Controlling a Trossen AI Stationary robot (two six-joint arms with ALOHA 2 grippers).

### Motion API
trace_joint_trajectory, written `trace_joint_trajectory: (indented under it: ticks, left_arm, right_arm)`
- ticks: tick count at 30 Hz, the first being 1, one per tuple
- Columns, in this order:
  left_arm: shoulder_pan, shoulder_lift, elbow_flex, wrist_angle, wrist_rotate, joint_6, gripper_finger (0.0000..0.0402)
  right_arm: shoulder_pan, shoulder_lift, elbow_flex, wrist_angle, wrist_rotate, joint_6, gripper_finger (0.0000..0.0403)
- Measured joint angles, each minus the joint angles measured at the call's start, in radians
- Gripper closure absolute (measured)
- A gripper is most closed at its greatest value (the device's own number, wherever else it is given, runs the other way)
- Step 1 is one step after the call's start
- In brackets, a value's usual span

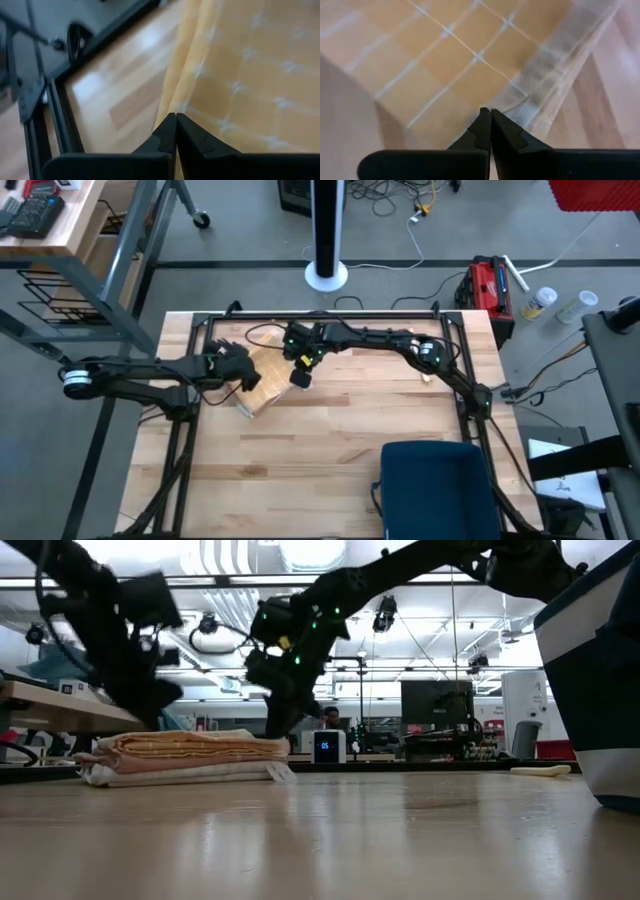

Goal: Fold towel
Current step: Stack the yellow towel on top of the brown towel

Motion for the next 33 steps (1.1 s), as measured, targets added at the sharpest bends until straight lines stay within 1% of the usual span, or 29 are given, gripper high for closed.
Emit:
trace_joint_trajectory:
  ticks: [4, 6, 9, 14, 17, 21, 25, 28, 30, 32, 33]
  left_arm:
    - [0.007, 0.005, -0.095, 0.028, 0.012, -0.118, 0.0399]
    - [0.008, 0.004, -0.122, 0.035, 0.061, -0.16, 0.04]
    - [0.008, -0.001, -0.148, 0.035, 0.149, -0.205, 0.04]
    - [0.007, -0.007, -0.146, 0.056, 0.26, -0.257, 0.04]
    - [0.006, -0.014, -0.12, 0.046, 0.303, -0.29, 0.0399]
    - [0.005, -0.024, -0.065, 0.037, 0.351, -0.308, 0.04]
    - [0.005, -0.028, -0.005, 0.039, 0.343, -0.239, 0.0399]
    - [0.005, -0.029, 0.024, 0.06, 0.282, -0.17, 0.0397]
    - [0.007, -0.021, 0.027, 0.095, 0.232, -0.111, 0.0398]
    - [0.014, -0.01, 0.019, 0.164, 0.184, -0.043, 0.04]
    - [0.023, -0.001, 0.014, 0.203, 0.171, -0.011, 0.0401]
  right_arm:
    - [-0.001, 0.002, -0.047, 0.105, 0.012, 0.031, 0.0403]
    - [-0.006, 0.001, -0.05, 0.124, 0.034, 0.033, 0.0403]
    - [-0.014, 0.004, -0.051, 0.167, 0.098, 0.031, 0.0403]
    - [-0.036, 0.012, -0.052, 0.227, 0.115, 0.025, 0.0403]
    - [-0.045, 0.013, -0.052, 0.205, 0.115, 0.024, 0.0403]
    - [-0.051, 0.007, -0.04, 0.122, 0.114, 0.024, 0.0403]
    - [-0.049, -0.013, -0.033, 0.121, 0.117, 0.008, 0.0403]
    - [-0.046, -0.023, -0.033, 0.124, 0.158, -0.002, 0.0403]
    - [-0.046, -0.026, -0.033, 0.123, 0.161, -0.003, 0.0403]
    - [-0.044, -0.028, -0.033, 0.125, 0.14, -0.002, 0.0403]
    - [-0.043, -0.029, -0.033, 0.127, 0.111, 0.002, 0.0403]
